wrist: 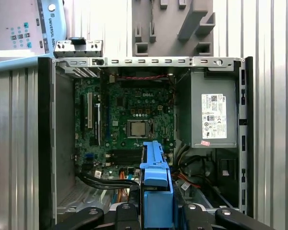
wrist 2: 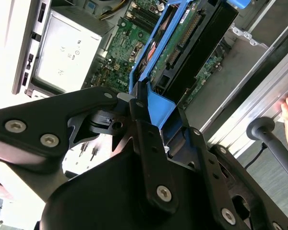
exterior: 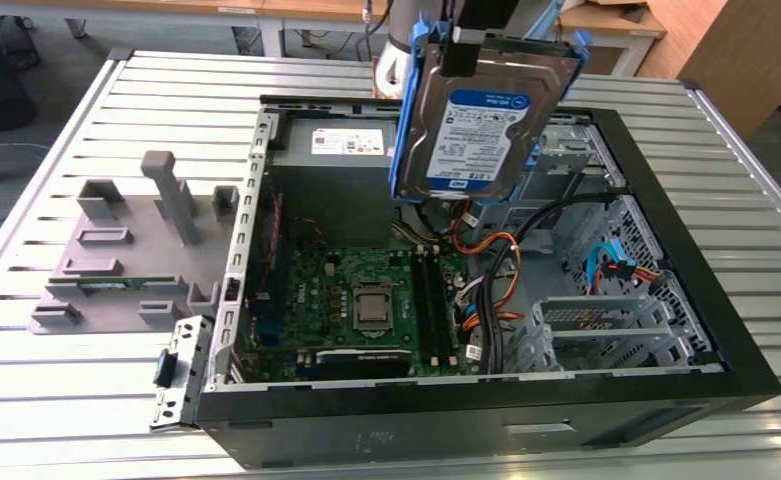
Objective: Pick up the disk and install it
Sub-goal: 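Pick up the disk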
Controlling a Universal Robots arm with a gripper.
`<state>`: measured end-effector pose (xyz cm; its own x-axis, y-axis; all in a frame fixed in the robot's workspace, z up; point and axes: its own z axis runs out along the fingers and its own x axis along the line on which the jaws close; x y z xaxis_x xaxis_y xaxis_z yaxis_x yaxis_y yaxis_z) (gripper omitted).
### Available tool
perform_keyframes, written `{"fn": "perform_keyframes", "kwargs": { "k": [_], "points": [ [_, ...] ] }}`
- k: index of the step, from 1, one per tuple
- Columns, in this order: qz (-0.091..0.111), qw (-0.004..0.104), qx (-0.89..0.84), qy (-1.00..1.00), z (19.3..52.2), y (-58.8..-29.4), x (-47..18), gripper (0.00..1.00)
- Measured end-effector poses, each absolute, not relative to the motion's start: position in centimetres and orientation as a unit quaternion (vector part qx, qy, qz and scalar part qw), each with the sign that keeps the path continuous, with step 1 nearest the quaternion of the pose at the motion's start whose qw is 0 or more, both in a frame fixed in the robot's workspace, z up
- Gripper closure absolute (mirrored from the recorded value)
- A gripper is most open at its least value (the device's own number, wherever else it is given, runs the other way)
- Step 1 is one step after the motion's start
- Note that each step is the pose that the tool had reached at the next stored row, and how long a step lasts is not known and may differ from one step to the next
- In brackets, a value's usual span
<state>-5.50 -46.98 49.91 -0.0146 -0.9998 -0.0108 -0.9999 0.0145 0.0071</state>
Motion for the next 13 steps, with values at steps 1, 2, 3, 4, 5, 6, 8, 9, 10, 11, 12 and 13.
{"fn": "perform_keyframes", "kwargs": {
  "k": [1, 2, 3, 4, 5, 6, 8, 9, 10, 11, 12, 13],
  "points": [
    [0.006, 0.001, -0.702, 0.712, 49.91, -47.07, -5.5, 0.64],
    [0.006, 0.001, -0.702, 0.712, 49.91, -47.15, -5.5, 0.64],
    [0.006, 0.001, -0.702, 0.712, 49.91, -47.24, -5.5, 0.64],
    [0.006, 0.001, -0.702, 0.712, 49.91, -47.33, -5.5, 0.64],
    [0.006, 0.001, -0.702, 0.712, 49.91, -47.42, -5.5, 0.64],
    [0.006, 0.001, -0.702, 0.712, 49.91, -47.53, -5.5, 0.64],
    [0.006, 0.001, -0.702, 0.712, 49.91, -47.7, -5.5, 0.64],
    [0.006, 0.001, -0.702, 0.712, 49.91, -47.78, -5.51, 0.64],
    [0.006, 0.001, -0.702, 0.712, 49.91, -47.83, -5.51, 0.64],
    [0.006, 0.001, -0.702, 0.712, 49.91, -47.84, -5.51, 0.64],
    [0.006, 0.001, -0.702, 0.712, 49.91, -47.86, -5.51, 0.64],
    [0.006, 0.001, -0.702, 0.712, 49.91, -47.87, -5.51, 0.64]
  ]
}}
